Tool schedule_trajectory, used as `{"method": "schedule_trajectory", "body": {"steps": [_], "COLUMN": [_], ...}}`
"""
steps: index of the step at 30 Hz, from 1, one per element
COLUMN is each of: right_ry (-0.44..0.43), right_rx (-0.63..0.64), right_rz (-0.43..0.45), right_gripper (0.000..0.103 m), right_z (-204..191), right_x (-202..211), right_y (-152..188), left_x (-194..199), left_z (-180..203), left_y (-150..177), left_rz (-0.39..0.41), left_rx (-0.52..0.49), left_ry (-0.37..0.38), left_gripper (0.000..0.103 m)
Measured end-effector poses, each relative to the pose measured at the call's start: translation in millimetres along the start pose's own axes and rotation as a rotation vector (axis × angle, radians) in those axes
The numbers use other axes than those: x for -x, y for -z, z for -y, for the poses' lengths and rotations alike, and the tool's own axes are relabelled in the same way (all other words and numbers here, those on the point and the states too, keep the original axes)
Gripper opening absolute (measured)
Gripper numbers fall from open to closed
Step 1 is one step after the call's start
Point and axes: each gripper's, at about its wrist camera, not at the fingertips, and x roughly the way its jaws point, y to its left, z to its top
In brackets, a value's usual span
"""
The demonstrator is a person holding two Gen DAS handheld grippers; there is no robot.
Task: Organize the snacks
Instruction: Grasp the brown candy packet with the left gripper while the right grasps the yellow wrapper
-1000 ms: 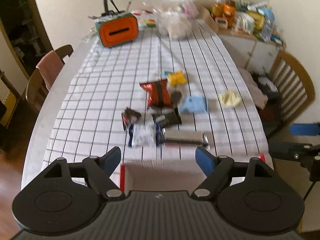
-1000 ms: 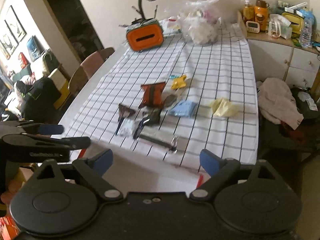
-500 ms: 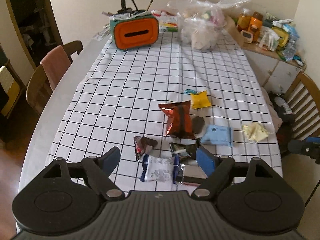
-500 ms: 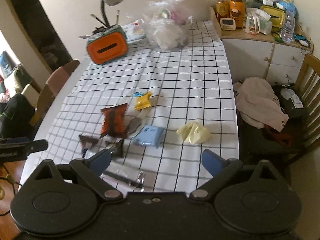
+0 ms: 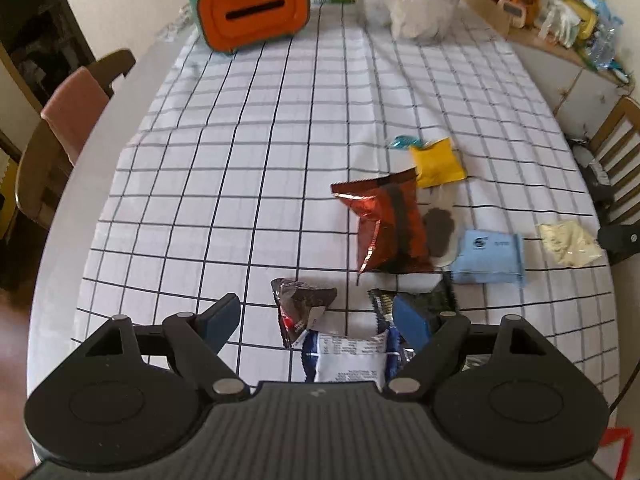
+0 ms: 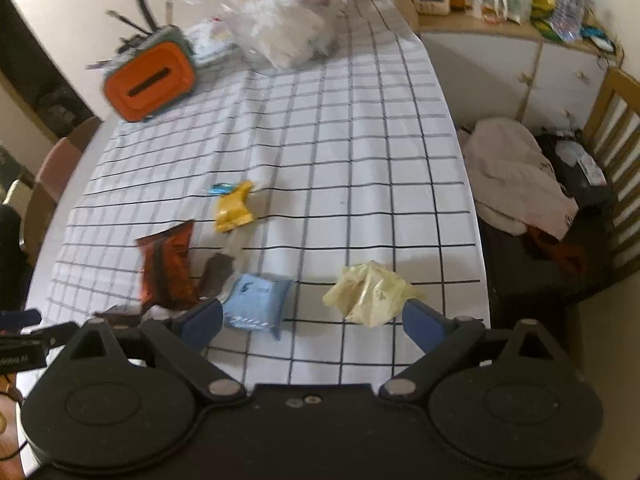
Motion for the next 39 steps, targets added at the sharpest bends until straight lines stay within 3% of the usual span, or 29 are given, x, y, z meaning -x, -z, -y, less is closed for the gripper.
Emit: {"method": "schedule_trajectory", "body": {"steps": [9, 18, 25, 27, 39], "right_ry": [0.061, 0.092, 0.097, 0.091, 0.066], "right_rx": [-0.104, -0.129, -0.14, -0.14, -0.133], "right_rz": [-0.056, -0.089, -0.103, -0.111, -0.089], "right_gripper": [0.093, 0.087, 0.079, 0.073, 0.049], "right_z": [16, 20, 22, 22, 23], "right_x": [-53, -82, -92, -94, -90], "right_y": [-8, -8, -5, -4, -2], "left_x": [-54, -84, -98, -101, -101], "left_z": [-9, -17, -15, -14, -22], "left_y": [-4, -4, 0, 1, -2], "left_rz": [-0.086, -0.122, -0.144, -0.149, -0.146], "left_rx": [0.034, 0.044, 0.024, 0.019, 0.068], "left_ry": [-0.002, -0.005, -0.012, -0.008, 0.022], "left_gripper": [0.083, 0.082, 0.059, 0.055, 0.04]}}
